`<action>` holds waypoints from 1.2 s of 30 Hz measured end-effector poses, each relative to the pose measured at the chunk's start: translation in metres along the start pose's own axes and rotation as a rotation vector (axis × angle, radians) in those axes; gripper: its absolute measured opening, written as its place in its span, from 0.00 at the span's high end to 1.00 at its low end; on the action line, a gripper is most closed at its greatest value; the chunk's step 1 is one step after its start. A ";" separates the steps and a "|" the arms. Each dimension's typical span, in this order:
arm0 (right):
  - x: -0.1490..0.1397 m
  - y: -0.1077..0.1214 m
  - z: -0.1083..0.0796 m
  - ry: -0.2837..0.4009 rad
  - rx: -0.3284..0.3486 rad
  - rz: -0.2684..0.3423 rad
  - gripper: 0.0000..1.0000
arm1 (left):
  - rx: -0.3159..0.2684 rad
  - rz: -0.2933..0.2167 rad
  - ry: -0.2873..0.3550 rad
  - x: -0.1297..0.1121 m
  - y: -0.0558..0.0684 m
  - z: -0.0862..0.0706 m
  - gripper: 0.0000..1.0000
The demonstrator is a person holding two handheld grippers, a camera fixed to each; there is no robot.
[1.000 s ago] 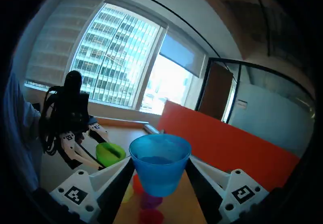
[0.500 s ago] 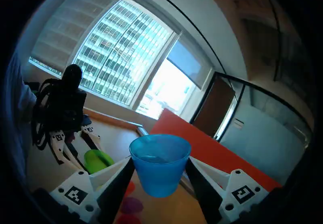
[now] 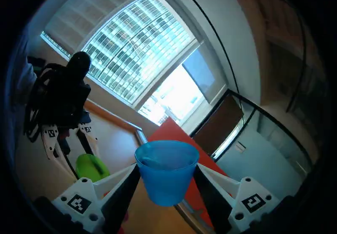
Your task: Pour water
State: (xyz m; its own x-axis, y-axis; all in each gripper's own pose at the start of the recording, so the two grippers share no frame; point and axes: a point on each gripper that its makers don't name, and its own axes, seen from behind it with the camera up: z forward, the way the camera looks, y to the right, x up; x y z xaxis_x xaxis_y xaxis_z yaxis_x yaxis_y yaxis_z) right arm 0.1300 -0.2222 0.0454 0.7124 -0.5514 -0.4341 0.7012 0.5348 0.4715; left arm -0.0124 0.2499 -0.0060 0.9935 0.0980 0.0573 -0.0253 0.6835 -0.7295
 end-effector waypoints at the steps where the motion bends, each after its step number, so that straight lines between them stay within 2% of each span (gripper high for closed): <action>1: 0.001 0.001 0.001 -0.001 -0.001 -0.012 0.13 | -0.002 0.000 0.002 0.001 0.001 0.000 0.15; 17: 0.012 0.015 0.012 -0.011 -0.025 -0.207 0.13 | -0.018 0.011 0.011 0.010 0.009 0.002 0.15; 29: 0.014 0.023 0.018 -0.021 -0.045 -0.300 0.13 | -0.028 0.005 0.019 0.014 0.011 0.005 0.16; 36: 0.013 0.025 0.019 -0.024 -0.052 -0.328 0.13 | -0.029 0.004 0.021 0.015 0.012 0.006 0.16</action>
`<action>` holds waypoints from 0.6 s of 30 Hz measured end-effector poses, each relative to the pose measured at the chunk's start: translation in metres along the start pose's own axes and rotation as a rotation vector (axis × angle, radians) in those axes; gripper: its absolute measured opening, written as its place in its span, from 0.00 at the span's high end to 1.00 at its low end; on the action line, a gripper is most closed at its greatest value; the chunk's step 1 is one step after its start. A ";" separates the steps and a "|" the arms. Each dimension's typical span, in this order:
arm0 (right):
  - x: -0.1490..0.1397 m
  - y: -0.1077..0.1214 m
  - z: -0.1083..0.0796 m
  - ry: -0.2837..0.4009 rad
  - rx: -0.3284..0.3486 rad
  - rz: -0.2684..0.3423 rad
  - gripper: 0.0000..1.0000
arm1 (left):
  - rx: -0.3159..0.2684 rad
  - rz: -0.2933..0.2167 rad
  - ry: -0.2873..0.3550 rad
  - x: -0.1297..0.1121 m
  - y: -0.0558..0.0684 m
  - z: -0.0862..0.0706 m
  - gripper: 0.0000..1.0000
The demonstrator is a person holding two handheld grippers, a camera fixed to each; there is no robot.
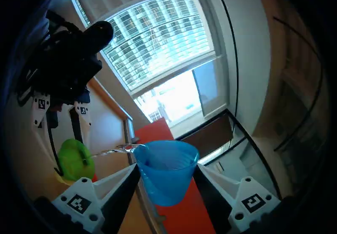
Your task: Pour water
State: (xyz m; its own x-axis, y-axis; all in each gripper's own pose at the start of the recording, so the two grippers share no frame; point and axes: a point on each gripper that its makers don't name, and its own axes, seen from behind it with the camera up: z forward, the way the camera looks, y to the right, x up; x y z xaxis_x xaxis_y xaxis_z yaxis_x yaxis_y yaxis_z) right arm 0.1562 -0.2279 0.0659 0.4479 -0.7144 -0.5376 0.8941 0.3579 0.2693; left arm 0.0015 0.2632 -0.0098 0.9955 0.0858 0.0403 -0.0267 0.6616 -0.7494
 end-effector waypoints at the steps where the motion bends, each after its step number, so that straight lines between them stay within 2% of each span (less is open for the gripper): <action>1: 0.000 0.001 0.000 0.000 -0.001 -0.003 0.13 | 0.000 0.000 0.000 0.000 0.000 0.000 0.16; 18: 0.000 0.007 0.002 0.001 -0.014 -0.085 0.13 | -0.002 0.002 -0.003 -0.002 -0.002 0.001 0.16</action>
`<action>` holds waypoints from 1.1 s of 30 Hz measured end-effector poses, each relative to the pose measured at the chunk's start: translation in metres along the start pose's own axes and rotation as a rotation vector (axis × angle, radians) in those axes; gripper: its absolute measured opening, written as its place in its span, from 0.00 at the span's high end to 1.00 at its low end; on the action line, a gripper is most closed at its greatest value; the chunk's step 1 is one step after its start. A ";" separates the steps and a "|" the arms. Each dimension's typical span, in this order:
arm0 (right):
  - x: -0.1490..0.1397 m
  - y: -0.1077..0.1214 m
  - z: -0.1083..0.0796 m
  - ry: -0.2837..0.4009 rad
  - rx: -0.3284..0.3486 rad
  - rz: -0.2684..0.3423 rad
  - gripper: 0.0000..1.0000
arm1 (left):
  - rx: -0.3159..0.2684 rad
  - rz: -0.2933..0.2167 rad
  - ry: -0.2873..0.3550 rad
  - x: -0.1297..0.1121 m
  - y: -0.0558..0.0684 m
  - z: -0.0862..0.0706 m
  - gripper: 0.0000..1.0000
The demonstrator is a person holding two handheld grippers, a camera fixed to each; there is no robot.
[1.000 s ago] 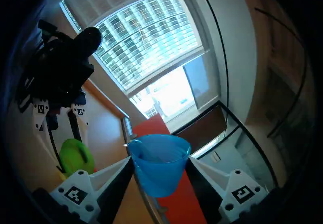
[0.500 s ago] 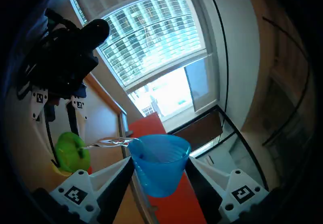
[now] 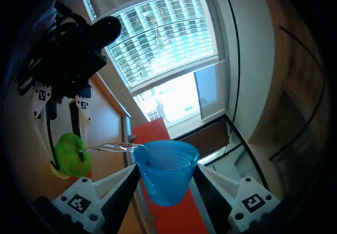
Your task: Pour water
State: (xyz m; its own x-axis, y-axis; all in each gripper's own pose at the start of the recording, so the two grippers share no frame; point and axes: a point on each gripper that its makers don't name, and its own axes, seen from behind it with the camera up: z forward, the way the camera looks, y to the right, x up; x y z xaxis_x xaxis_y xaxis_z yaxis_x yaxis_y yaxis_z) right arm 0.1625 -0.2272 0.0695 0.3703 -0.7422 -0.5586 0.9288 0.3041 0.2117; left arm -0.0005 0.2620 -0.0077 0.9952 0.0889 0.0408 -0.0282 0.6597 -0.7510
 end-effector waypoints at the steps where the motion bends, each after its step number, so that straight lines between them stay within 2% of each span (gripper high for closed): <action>1: 0.000 0.000 0.000 0.000 -0.001 -0.005 0.13 | 0.000 0.000 0.000 0.000 0.000 0.000 0.16; 33: 0.007 0.018 -0.003 0.009 -0.038 -0.148 0.13 | -0.003 0.008 0.012 0.008 0.001 0.002 0.16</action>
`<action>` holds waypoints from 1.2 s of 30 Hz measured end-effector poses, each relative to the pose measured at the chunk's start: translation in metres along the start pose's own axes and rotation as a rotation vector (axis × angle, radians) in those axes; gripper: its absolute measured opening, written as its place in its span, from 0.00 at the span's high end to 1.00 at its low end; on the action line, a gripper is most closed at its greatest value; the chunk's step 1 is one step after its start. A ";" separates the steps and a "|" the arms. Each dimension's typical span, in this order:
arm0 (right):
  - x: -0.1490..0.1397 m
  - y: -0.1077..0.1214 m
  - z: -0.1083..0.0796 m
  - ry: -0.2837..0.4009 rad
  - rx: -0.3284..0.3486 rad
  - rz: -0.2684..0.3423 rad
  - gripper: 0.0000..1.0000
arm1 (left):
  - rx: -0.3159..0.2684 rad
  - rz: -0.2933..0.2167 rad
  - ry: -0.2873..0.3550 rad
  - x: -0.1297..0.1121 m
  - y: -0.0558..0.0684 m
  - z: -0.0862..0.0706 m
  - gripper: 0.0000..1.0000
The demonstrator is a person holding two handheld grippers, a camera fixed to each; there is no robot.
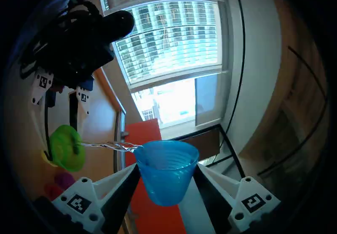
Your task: Pour water
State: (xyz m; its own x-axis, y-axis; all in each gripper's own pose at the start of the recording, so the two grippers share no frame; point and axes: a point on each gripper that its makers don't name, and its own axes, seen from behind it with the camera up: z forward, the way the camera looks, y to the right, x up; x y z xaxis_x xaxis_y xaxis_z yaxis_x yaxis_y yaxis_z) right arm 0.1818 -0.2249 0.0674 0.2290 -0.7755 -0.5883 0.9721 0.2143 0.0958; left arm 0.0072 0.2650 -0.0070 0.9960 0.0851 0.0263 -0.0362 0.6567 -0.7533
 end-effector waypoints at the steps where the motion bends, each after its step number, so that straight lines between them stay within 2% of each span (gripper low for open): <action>1: 0.000 0.001 0.000 0.000 -0.002 -0.004 0.13 | 0.000 0.000 0.000 0.000 0.000 0.000 0.16; 22: 0.002 0.015 0.002 0.002 -0.028 -0.093 0.13 | -0.003 -0.008 0.006 0.002 0.001 0.000 0.16; 36: 0.002 0.022 0.003 -0.007 -0.042 -0.190 0.13 | -0.009 -0.014 0.010 0.003 0.003 0.001 0.16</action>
State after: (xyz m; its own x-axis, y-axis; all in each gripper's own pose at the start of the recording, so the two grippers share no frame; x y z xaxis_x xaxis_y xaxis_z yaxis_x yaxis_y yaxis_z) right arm 0.2044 -0.2237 0.0707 0.0418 -0.8085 -0.5870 0.9949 0.0879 -0.0503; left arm 0.0100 0.2679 -0.0080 0.9972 0.0688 0.0300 -0.0221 0.6510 -0.7587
